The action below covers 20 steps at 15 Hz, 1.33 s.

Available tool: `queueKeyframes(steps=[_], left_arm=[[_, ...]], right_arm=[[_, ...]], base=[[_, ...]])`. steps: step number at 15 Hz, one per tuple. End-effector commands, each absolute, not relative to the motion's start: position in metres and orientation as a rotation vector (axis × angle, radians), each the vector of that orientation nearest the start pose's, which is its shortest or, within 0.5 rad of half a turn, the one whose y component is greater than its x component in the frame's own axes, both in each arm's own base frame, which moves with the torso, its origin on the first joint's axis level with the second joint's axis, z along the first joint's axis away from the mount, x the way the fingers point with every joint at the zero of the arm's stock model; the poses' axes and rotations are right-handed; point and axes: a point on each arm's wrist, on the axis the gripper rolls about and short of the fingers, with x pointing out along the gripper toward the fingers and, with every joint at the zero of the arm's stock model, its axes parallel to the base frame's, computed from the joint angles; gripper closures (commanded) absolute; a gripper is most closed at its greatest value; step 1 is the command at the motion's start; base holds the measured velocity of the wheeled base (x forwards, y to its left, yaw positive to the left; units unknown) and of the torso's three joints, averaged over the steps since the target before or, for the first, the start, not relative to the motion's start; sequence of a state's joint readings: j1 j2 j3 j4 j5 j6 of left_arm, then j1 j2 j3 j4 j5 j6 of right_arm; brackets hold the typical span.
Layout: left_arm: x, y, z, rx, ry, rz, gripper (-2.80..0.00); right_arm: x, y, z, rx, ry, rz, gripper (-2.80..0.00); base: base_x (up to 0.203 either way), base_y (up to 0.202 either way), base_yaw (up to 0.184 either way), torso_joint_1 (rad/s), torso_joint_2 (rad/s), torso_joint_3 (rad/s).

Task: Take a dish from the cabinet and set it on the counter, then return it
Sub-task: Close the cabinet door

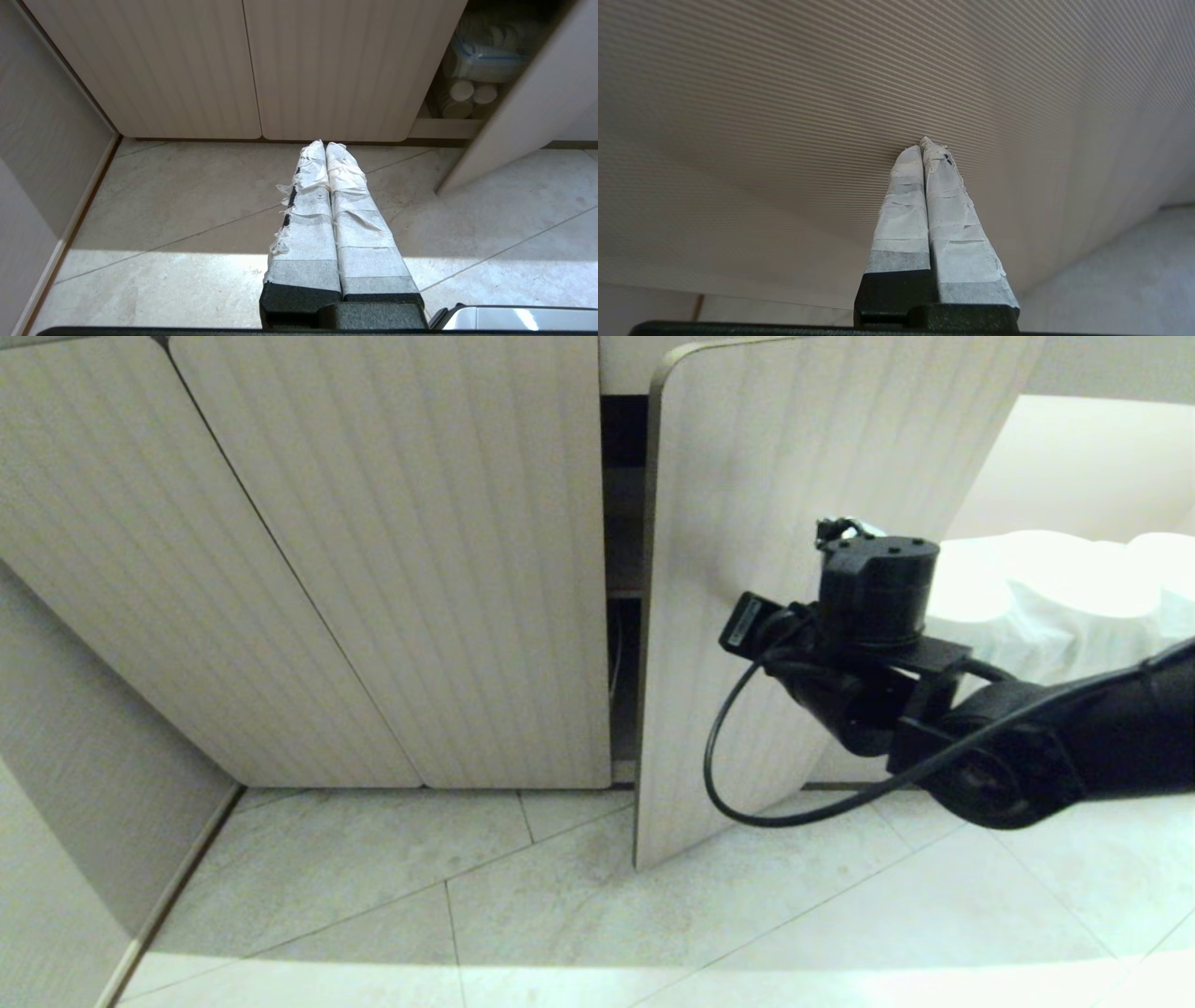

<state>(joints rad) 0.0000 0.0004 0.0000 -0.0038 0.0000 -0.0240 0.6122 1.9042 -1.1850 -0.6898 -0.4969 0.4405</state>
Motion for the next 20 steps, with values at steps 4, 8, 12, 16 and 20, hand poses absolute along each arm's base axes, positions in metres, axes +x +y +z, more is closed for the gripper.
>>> queueKeyframes(steps=[4,8,12,16,20], left_arm=[[-0.023,0.000,0.076,-0.025,-0.004,0.000,0.00],[-0.023,0.000,0.076,-0.025,-0.005,0.000,0.00],[-0.023,0.000,0.076,-0.025,-0.005,0.000,0.00],[-0.023,0.000,0.076,-0.025,-0.004,0.000,0.00],[-0.023,0.000,0.076,-0.025,-0.005,0.000,0.00]], right_arm=[[0.378,0.212,0.205,0.419,0.003,0.007,0.00],[0.395,0.189,0.200,0.418,-0.013,-0.069,0.00],[0.385,0.165,0.191,0.388,0.032,-0.119,0.00],[0.361,0.143,0.191,0.367,0.066,-0.153,0.00],[0.333,0.126,0.195,0.336,0.089,-0.170,0.00]], base=[[0.000,0.000,0.000,0.000,0.00,0.000],[0.000,0.000,0.000,0.000,0.00,0.000],[0.000,0.000,0.000,0.000,0.00,0.000],[0.000,0.000,0.000,0.000,0.00,0.000],[0.000,0.000,0.000,0.000,0.00,0.000]])
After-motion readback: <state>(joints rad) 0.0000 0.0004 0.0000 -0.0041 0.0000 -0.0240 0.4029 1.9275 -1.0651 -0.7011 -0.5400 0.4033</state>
